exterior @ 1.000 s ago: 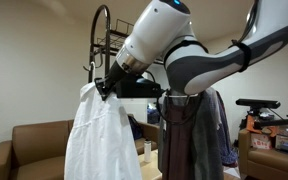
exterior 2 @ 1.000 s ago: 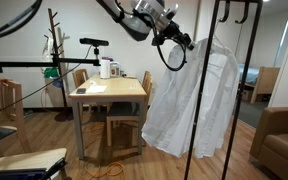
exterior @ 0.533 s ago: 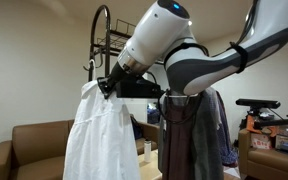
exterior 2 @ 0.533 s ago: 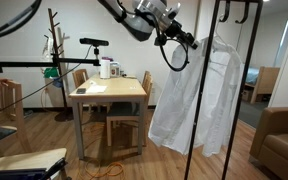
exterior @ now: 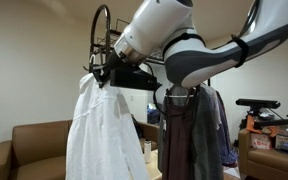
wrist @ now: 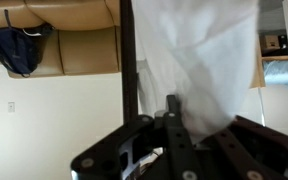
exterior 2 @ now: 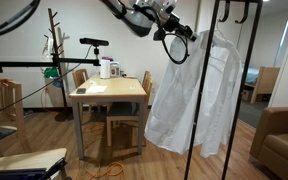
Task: Hang the white shirt on the same rod as the other clothes
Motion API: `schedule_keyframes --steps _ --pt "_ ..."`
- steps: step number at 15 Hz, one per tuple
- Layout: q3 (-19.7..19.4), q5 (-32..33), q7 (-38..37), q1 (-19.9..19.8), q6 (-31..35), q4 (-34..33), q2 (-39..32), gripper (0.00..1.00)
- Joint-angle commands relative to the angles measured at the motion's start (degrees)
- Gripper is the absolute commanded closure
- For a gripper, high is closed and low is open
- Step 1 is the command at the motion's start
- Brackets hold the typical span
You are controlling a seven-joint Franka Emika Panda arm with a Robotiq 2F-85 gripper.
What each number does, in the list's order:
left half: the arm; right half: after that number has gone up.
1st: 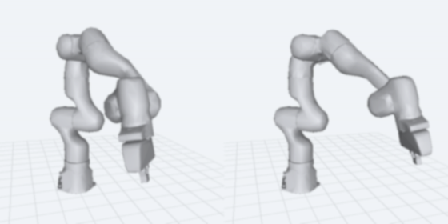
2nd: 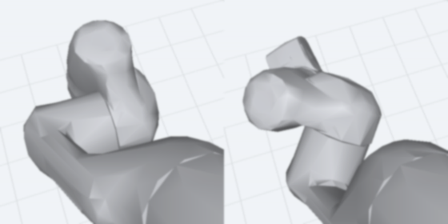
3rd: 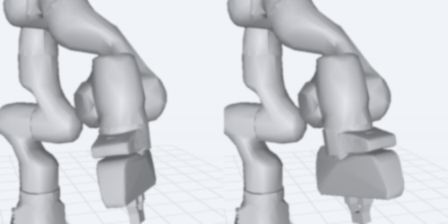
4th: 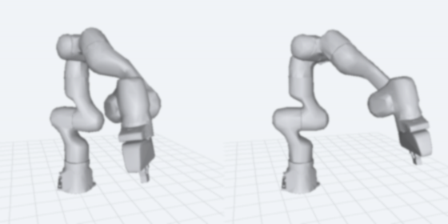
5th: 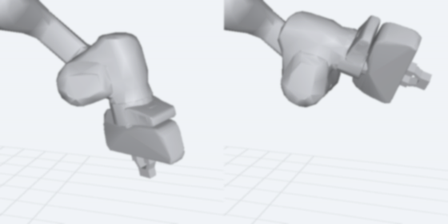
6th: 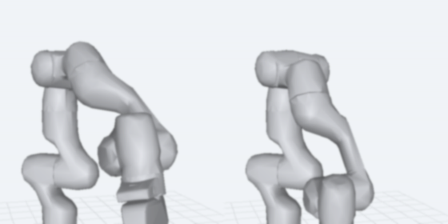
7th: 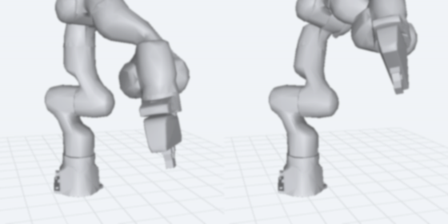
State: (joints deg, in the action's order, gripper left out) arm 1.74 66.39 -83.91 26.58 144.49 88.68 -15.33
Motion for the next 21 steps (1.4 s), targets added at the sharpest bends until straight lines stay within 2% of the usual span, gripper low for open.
schedule_keyframes --steps 1,7,13,14,18,21 --pt "0.4 2.2 -1.4 1.1 2.2 -0.2 0.2 0.92" --pt "0.6 3.5 -1.6 3.3 2.8 1.4 0.6 0.92" --pt "1.3 -6.7 2.6 2.1 0.7 10.1 3.9 0.92" --pt "4.7 -7.8 3.0 -1.0 -0.4 11.7 5.0 0.92" --pt "6.7 -11.6 3.6 -3.6 -3.4 17.9 10.0 0.92" --pt "8.4 -14.7 7.0 -5.6 -2.4 21.3 13.3 0.92"
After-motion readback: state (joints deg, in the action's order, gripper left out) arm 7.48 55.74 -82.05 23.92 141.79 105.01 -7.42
